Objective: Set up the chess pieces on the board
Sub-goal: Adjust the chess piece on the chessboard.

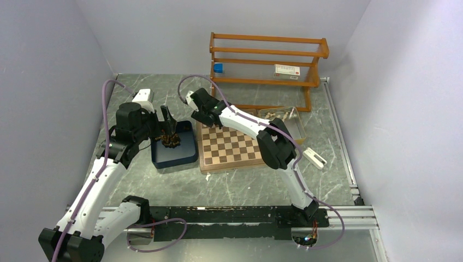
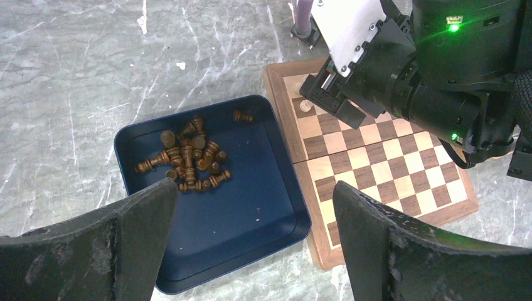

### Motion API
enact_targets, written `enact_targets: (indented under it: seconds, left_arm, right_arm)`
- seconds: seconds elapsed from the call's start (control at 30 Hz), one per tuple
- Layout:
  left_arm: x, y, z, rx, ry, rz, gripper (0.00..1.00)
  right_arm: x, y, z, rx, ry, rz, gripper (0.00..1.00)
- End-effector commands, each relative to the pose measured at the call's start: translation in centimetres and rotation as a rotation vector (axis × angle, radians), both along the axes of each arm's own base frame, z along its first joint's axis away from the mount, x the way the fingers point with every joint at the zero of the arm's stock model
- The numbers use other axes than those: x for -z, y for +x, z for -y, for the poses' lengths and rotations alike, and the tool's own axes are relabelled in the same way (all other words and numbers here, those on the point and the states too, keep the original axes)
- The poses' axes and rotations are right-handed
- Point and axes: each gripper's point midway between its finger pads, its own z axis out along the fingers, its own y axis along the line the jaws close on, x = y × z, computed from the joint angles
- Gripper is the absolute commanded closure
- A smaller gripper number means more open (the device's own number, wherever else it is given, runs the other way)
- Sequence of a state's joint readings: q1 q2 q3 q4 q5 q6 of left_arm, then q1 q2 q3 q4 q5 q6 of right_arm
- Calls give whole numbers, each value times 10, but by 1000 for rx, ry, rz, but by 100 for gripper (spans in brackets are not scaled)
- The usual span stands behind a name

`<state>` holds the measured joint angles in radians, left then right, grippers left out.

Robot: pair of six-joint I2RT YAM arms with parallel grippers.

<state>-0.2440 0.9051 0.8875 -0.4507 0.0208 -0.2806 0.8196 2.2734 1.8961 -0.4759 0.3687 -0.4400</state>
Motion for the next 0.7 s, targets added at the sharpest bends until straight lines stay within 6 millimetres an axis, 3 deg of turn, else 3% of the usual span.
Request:
enact_targets:
  seconds: [0.0, 0.4, 0.67]
  left_arm:
    - [-13, 1, -1, -9, 0, 38, 2]
    - [-13, 1, -1, -9, 0, 40, 2]
    - [-12, 2, 0, -8, 1, 35, 2]
  right_arm:
    - [2, 7, -6, -5, -4, 23, 28]
    - [3, 7, -5, 2, -10, 20, 28]
    - [-21, 6, -5, 8, 22, 45, 28]
